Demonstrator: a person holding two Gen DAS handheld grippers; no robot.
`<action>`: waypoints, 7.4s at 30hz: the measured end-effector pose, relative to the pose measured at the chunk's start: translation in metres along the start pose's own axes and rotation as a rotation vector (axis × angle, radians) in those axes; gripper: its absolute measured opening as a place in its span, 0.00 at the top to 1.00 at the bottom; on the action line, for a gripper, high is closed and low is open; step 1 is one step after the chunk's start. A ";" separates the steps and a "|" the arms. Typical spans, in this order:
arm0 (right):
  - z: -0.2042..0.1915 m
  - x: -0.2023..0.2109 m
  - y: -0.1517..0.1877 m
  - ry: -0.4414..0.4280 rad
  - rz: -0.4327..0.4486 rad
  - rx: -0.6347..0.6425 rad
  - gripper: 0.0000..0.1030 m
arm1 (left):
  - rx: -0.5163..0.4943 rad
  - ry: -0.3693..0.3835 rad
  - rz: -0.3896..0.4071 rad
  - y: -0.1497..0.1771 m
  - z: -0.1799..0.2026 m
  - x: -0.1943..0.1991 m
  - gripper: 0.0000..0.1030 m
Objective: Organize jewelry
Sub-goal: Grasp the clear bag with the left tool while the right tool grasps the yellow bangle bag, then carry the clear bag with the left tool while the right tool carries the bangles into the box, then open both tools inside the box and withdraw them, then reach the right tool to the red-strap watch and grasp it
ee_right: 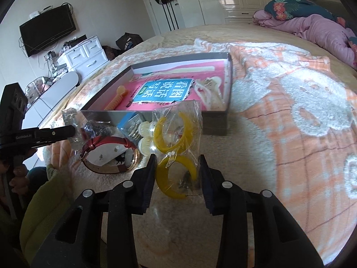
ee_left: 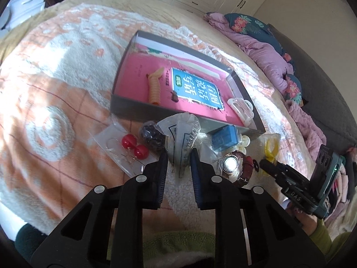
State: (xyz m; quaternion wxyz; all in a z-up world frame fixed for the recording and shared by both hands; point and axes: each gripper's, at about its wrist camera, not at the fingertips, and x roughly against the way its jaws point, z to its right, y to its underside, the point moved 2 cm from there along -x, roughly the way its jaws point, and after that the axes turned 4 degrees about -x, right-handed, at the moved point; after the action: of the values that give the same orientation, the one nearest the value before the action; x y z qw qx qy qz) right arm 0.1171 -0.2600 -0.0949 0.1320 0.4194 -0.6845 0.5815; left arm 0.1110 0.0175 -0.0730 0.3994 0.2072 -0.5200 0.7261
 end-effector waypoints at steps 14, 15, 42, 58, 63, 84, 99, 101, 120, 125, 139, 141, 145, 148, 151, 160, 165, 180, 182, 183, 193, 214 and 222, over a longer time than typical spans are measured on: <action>0.005 0.032 -0.025 0.028 0.084 0.000 0.66 | 0.001 -0.065 0.095 -0.017 -0.010 0.034 0.87; 0.005 0.033 -0.027 0.026 0.088 0.002 0.66 | 0.001 -0.066 0.100 -0.019 -0.010 0.035 0.87; -0.051 -0.003 -0.087 -0.079 0.117 0.104 0.66 | -0.050 -0.036 0.129 -0.071 0.006 0.019 0.87; -0.047 -0.041 -0.105 -0.070 0.076 0.093 0.66 | -0.135 -0.017 0.048 -0.096 0.024 -0.025 0.87; -0.045 -0.055 -0.105 -0.069 0.042 0.089 0.66 | -0.154 -0.015 0.004 -0.095 0.025 -0.045 0.86; -0.035 -0.102 -0.092 -0.036 -0.084 0.054 0.65 | -0.188 -0.008 -0.108 -0.081 0.021 -0.084 0.86; -0.032 -0.093 -0.091 -0.026 -0.067 0.038 0.64 | -0.192 0.000 -0.127 -0.078 0.020 -0.089 0.84; -0.031 -0.085 -0.091 -0.033 -0.048 0.024 0.57 | -0.192 0.002 -0.122 -0.078 0.020 -0.088 0.79; -0.012 -0.014 -0.088 0.004 0.093 -0.046 0.24 | -0.125 -0.011 -0.010 -0.083 0.011 -0.033 0.17; -0.013 0.001 -0.088 0.010 0.117 -0.037 0.23 | -0.106 -0.029 0.028 -0.086 0.007 -0.013 0.09; -0.041 0.034 -0.079 -0.029 0.146 0.022 0.20 | -0.082 -0.058 0.090 -0.078 -0.003 0.030 0.09; -0.046 0.037 -0.076 -0.034 0.144 0.032 0.20 | -0.081 -0.063 0.093 -0.076 -0.004 0.034 0.09; -0.054 0.040 -0.069 -0.048 0.132 0.046 0.20 | -0.081 -0.068 0.097 -0.070 -0.003 0.040 0.09; -0.059 0.042 -0.064 -0.056 0.125 0.055 0.20 | -0.084 -0.069 0.096 -0.066 -0.002 0.043 0.09; -0.062 0.043 -0.060 -0.061 0.118 0.062 0.20 | -0.087 -0.072 0.090 -0.063 0.000 0.045 0.09; -0.072 0.042 -0.043 -0.081 0.082 0.077 0.20 | -0.097 -0.083 0.064 -0.048 0.003 0.046 0.09; -0.077 0.037 -0.032 -0.091 0.050 0.087 0.20 | -0.099 -0.090 0.042 -0.039 0.002 0.044 0.09; -0.092 0.008 -0.002 -0.173 -0.070 0.081 0.30 | -0.087 -0.133 -0.034 -0.011 -0.011 0.029 0.09; -0.095 0.005 -0.001 -0.187 -0.078 0.078 0.34 | -0.090 -0.163 -0.042 -0.009 -0.015 0.025 0.09; -0.096 0.002 0.001 -0.194 -0.085 0.078 0.36 | -0.091 -0.182 -0.046 -0.008 -0.018 0.023 0.09; -0.102 -0.026 0.003 -0.226 -0.123 0.063 0.61 | -0.088 -0.211 -0.067 -0.006 -0.030 0.011 0.09; -0.085 -0.025 -0.008 -0.254 -0.082 0.049 0.86 | -0.232 -0.187 -0.162 -0.023 0.005 -0.049 0.09; -0.061 0.001 -0.019 -0.238 -0.029 0.010 0.92 | -0.303 -0.250 -0.191 -0.027 0.011 -0.069 0.09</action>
State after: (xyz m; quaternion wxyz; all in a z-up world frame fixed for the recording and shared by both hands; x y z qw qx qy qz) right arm 0.1115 -0.2040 -0.0638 0.0560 0.4959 -0.6863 0.5291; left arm 0.1723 -0.0137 -0.1025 0.4256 0.2816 -0.6466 0.5670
